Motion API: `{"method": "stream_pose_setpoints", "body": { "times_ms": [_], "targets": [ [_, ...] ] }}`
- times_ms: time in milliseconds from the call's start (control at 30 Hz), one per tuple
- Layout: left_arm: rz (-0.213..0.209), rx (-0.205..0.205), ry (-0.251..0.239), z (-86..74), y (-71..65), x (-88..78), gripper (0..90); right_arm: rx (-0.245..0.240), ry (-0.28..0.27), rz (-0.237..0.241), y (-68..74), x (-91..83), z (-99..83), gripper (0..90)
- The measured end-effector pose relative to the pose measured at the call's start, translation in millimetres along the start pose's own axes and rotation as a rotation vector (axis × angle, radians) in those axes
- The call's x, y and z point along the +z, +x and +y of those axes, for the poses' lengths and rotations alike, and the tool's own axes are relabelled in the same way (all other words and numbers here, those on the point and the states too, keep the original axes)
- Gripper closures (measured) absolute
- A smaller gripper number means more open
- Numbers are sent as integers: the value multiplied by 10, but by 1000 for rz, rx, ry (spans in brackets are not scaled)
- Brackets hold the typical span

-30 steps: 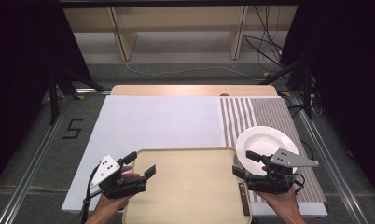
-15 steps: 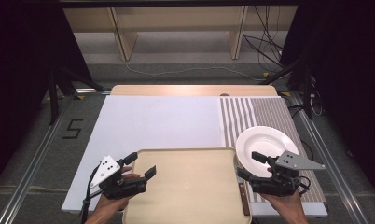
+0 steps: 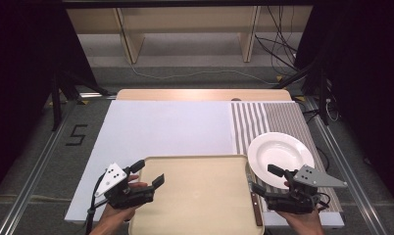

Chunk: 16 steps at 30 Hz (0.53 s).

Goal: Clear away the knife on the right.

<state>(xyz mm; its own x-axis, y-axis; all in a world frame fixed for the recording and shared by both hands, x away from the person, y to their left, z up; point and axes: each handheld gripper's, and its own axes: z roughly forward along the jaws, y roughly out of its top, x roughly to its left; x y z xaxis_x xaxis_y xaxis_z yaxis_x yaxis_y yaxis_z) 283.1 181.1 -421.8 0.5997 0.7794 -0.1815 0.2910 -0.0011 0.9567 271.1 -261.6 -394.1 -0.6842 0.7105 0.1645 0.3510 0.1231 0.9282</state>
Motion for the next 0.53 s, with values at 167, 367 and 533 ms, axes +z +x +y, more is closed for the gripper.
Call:
{"method": "stream_pose_setpoints", "body": {
  "times_ms": [167, 367, 533],
  "targets": [
    [-1, 1, -4, 2, 1, -1, 149, 5, -8, -6, -19, -9, 10, 184],
    [-1, 1, -5, 2, 0, -1, 149, 10, -15, -13, -29, -18, 17, 184],
    [0, 1, -4, 1, 3, 0, 149, 6, -13, -14, -28, -14, 19, 184]
  ]
}}
